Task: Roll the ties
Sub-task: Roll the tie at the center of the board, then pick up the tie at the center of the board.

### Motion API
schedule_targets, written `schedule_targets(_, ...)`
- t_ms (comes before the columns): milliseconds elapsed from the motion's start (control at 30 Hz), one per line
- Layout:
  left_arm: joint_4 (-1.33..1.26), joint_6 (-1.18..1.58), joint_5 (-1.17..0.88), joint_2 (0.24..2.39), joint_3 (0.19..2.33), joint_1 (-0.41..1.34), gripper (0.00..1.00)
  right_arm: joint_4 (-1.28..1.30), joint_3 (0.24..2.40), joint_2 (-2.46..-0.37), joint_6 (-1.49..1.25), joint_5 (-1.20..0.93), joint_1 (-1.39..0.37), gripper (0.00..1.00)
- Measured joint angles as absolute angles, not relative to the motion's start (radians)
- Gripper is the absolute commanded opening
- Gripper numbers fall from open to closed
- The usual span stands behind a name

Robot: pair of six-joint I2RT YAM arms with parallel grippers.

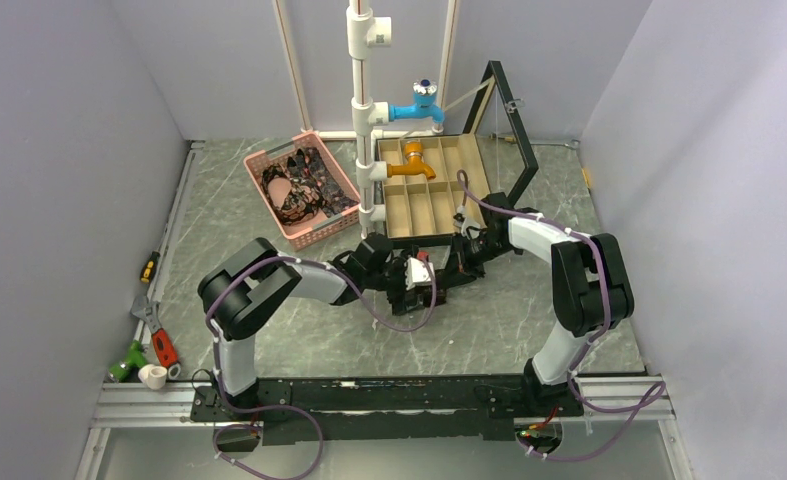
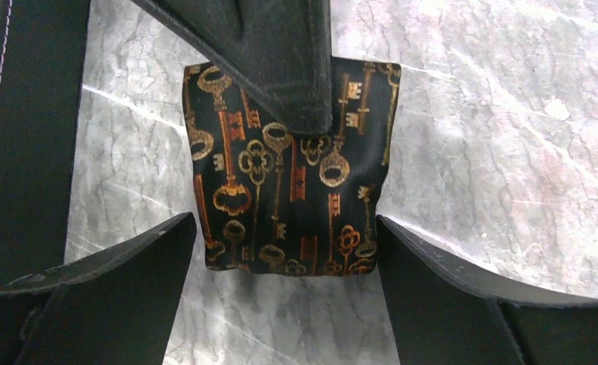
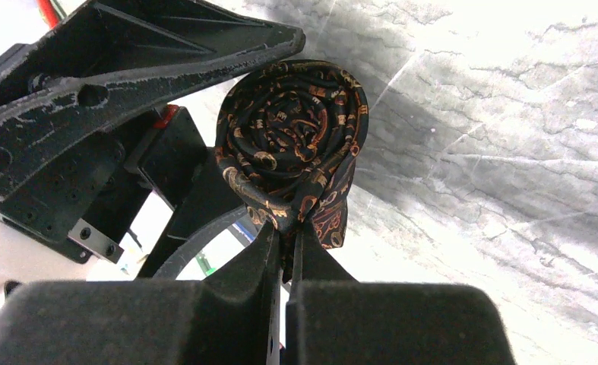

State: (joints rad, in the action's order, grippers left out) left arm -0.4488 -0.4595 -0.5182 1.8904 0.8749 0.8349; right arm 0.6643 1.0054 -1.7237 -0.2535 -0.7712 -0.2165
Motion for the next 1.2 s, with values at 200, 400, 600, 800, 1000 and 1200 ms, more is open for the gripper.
schedule_targets(200,-0.472,-0.463,-0.574,1.883,0.850,0.824,0.99,0.665,1.005,-1.720,-0.216,-0.771,-0.224,0.00)
schedule_targets(400,-0.467,-0.466,-0.637,1.911,0.872,0.825,0.99,0.664,1.005,-1.701,-0.190,-0.758,-0.237,0.00)
schedule_targets(600,-0.486,-0.444,-0.686,1.979,0.938,0.828,0.93,0.661,1.005,-1.684,-0.189,-0.749,-0.240,0.00)
schedule_targets(800,-0.489,-0.453,-0.705,1.993,0.952,0.828,0.34,0.686,1.005,-1.663,-0.182,-0.744,-0.239,0.00)
schedule_targets(1000,-0.486,-0.470,-0.699,1.956,0.915,0.840,0.18,0.714,1.005,-1.655,-0.175,-0.747,-0.253,0.00)
schedule_targets(1200,-0.445,-0.475,-0.677,1.899,0.893,0.857,0.99,0.778,1.042,-1.654,-0.143,-0.739,-0.257,0.00)
